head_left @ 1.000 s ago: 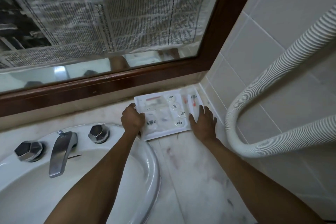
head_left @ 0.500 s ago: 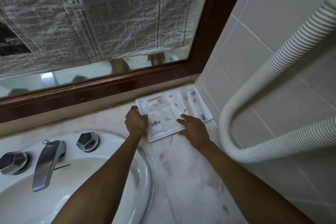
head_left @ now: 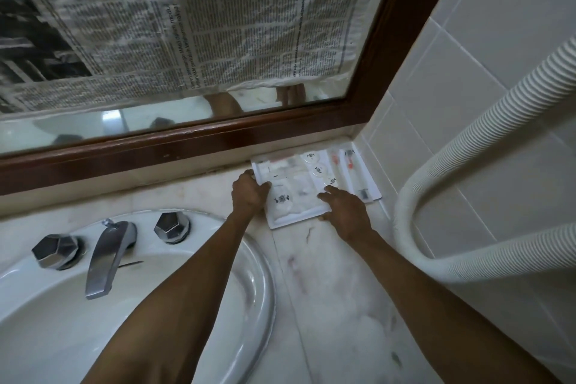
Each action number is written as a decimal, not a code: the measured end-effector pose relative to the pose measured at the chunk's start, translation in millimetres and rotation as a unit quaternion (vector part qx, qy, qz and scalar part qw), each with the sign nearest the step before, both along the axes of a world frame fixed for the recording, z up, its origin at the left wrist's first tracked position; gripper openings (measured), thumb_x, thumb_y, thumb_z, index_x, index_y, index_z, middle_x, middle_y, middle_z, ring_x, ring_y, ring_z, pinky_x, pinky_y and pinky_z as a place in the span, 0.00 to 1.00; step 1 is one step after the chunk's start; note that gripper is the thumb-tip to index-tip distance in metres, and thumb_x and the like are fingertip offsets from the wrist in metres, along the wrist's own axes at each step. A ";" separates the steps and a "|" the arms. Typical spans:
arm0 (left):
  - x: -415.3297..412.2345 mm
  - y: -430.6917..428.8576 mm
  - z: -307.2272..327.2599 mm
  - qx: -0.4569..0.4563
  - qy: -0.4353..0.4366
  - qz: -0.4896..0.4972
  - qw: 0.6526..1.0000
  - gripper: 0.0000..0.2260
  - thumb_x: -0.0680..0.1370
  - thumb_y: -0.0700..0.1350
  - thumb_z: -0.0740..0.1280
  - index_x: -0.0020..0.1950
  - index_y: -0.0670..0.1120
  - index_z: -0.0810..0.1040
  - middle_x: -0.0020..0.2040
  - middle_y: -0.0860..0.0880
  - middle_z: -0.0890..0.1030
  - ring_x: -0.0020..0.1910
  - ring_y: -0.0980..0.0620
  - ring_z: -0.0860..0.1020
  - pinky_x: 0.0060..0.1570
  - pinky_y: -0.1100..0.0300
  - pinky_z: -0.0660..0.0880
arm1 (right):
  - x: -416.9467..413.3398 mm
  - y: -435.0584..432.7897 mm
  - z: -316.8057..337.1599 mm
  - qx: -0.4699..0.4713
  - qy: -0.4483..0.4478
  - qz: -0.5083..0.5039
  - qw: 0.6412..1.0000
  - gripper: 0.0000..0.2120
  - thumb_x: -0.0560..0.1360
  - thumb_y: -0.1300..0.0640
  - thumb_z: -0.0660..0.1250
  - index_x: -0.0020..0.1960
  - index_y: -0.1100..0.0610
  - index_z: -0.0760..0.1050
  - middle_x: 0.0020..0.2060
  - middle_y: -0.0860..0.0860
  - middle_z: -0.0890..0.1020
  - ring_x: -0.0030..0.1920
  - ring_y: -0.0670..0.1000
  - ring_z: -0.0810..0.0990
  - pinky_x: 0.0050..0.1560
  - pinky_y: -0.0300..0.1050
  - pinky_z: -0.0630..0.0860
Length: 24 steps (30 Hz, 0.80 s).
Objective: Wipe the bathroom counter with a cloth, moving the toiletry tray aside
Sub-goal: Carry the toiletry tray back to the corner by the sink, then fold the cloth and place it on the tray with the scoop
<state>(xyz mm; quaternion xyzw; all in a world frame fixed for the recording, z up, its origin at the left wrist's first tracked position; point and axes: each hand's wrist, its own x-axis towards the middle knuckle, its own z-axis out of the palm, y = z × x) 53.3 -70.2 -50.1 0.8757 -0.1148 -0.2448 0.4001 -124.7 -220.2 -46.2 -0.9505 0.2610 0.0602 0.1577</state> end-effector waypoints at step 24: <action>-10.4 463.0 120.5 -0.052 -0.097 0.089 0.990 0.11 0.77 0.51 0.66 0.59 0.53 0.79 0.45 0.55 0.83 0.33 0.55 0.84 0.40 0.53 0.81 | 141.2 375.6 130.9 0.091 -0.085 0.153 0.980 0.08 0.74 0.47 0.66 0.50 0.48 0.80 0.47 0.46 0.85 0.48 0.53 0.82 0.49 0.50 0.78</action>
